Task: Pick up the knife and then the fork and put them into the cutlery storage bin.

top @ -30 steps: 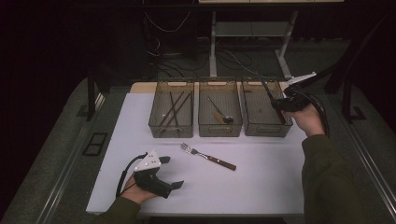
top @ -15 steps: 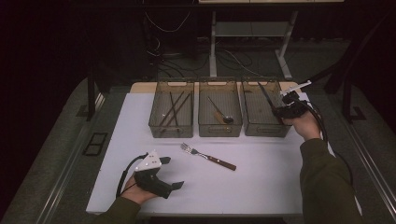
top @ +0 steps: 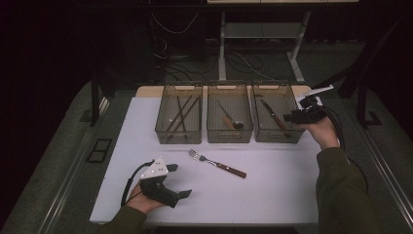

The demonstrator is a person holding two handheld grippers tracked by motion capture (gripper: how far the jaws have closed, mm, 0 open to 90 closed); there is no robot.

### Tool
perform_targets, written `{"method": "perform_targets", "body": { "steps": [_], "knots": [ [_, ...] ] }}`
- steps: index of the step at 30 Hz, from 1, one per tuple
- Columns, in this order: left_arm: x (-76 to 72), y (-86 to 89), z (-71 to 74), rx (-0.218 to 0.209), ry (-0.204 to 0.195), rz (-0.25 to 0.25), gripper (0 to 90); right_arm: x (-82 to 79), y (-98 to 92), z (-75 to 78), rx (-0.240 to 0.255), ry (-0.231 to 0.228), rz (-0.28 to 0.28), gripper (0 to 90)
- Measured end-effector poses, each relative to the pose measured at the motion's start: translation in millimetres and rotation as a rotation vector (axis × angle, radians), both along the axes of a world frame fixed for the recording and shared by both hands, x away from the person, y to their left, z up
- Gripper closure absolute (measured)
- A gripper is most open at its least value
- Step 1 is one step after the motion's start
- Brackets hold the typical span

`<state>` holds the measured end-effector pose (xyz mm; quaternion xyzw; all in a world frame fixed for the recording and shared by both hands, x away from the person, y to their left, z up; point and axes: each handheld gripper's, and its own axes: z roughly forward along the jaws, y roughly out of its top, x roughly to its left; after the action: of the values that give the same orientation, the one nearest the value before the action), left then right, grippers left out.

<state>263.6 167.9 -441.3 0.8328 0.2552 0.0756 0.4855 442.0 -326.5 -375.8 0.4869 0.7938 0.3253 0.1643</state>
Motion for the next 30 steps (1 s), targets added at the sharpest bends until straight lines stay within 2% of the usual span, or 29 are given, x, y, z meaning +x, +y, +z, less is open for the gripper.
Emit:
{"method": "perform_targets", "body": {
  "steps": [4, 7, 14, 21, 24, 30],
  "knots": [
    [-0.3, 0.0, 0.0, 0.0, 0.001, 0.001, 0.0, -11.5, -4.4, 7.3, 0.056, -0.022, 0.007, 49.8],
    [-0.7, -0.2, 0.2, -0.001, 0.003, 0.001, 0.0, -22.7, -4.7, 13.0, 0.107, -0.034, 0.035, 47.7],
    [-1.1, -0.1, 0.1, 0.0, 0.006, 0.003, 0.0, -46.4, 3.2, 18.3, 0.148, -0.049, 0.095, 43.0],
    [-1.3, -0.4, -0.2, 0.002, 0.005, 0.0, 0.0, -67.4, 18.6, 9.9, 0.148, -0.051, 0.172, 38.8],
    [-1.1, -0.5, -0.2, 0.004, 0.004, -0.003, 0.0, -73.8, 26.9, 3.8, 0.148, -0.031, 0.199, 38.0],
    [-2.0, -1.1, -0.3, -0.002, 0.004, 0.002, 0.0, -80.7, 45.4, -5.4, 0.098, -0.007, 0.252, 37.7]
  ]
}}
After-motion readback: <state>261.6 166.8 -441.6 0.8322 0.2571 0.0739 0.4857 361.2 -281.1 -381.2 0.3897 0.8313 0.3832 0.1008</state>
